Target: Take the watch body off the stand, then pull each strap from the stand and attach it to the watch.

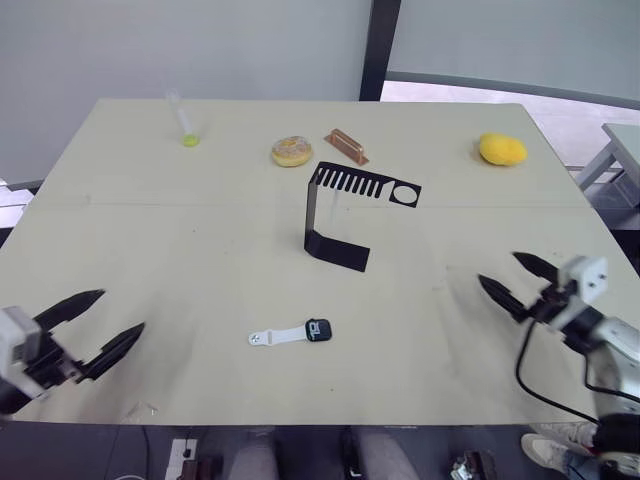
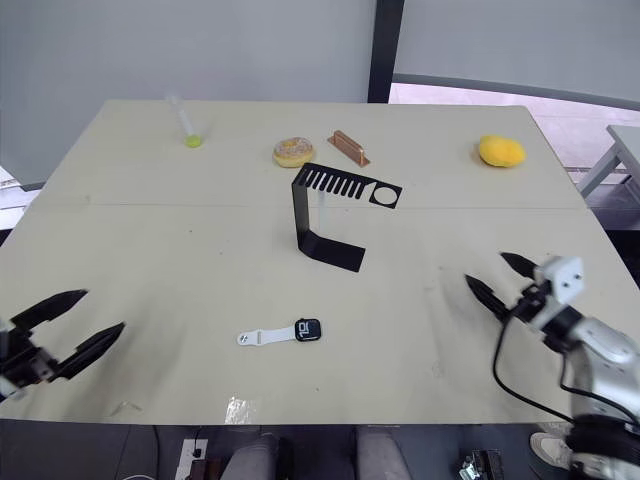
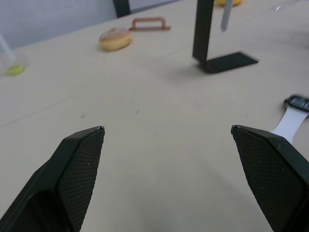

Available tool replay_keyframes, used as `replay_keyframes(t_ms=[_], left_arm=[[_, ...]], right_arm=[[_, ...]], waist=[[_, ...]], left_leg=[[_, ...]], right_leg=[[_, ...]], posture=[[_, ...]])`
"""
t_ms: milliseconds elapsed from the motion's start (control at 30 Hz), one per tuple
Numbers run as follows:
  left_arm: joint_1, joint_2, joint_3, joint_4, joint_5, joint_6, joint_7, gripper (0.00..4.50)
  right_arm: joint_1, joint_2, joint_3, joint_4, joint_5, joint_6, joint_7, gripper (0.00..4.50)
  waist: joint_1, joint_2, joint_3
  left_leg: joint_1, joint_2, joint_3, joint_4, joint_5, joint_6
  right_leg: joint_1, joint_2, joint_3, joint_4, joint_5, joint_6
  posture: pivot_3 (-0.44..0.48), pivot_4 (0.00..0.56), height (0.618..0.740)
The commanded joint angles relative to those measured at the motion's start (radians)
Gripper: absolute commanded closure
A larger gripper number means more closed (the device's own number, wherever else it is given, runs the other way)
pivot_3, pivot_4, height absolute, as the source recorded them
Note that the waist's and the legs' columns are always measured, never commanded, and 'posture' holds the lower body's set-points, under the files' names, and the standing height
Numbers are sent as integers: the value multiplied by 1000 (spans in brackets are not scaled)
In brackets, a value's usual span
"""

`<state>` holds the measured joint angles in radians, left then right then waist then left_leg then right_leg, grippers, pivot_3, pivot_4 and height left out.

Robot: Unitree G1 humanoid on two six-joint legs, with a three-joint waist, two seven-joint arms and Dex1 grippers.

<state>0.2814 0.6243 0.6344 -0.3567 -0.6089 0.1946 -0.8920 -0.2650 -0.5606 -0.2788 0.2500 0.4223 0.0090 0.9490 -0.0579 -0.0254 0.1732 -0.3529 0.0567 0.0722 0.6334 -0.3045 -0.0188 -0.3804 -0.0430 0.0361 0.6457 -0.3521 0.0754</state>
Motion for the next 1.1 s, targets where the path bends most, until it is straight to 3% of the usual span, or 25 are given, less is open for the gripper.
replay_keyframes(t_ms=[33, 167, 367, 467, 700, 867, 1100], left_arm=[[-5, 2, -48, -161, -57, 99, 100, 0], [-61, -29, -137, -275, -39, 168, 248, 0], [-193, -112, -359, -399, 69, 265, 486, 0], [-212, -151, -433, -429, 108, 298, 553, 0], [-291, -248, -571, -432, 214, 349, 694, 0], [-371, -290, -647, -429, 239, 412, 739, 0], [-414, -301, -663, -433, 255, 458, 748, 0]], right_arm=[[-41, 22, 36, -54, 11, 49, -29, 35], [-133, 97, 124, -44, 1, 121, -46, 35], [-263, 210, 235, 114, -114, 40, -87, 35], [-294, 236, 258, 159, -137, 21, -88, 920], [-351, 299, 320, 234, -203, -17, -98, 4383], [-376, 325, 330, 302, -223, -33, -101, 4453], [-410, 335, 319, 385, -239, -52, -112, 4453]], waist=[[1, 0, 0], [2, 1, 0], [1, 1, 0], [2, 1, 1], [2, 2, 1], [2, 2, 1], [2, 2, 1]], left_leg=[[0, 0, 0, -1, 0, 0], [-1, 0, -1, 0, -1, -1], [-1, 0, 0, 3, -1, -1], [-1, 0, -1, 3, 0, -1], [-2, 1, 0, 7, 0, -1], [-3, 1, 0, 9, -1, -2], [-4, 4, 0, 12, -1, -4]], right_leg=[[0, 0, 0, 0, 0, 0], [0, 0, -1, -2, 0, 0], [0, 1, 0, 0, 0, 0], [0, 2, 0, 0, 0, 0], [0, 3, 0, 0, 0, 1], [0, 3, 0, 1, 0, 1], [0, 5, 0, 0, 0, 1]], posture=[[0, 150, 740], [0, 150, 740], [0, 150, 740], [0, 150, 740], [0, 150, 740], [0, 150, 740], [0, 150, 740]])
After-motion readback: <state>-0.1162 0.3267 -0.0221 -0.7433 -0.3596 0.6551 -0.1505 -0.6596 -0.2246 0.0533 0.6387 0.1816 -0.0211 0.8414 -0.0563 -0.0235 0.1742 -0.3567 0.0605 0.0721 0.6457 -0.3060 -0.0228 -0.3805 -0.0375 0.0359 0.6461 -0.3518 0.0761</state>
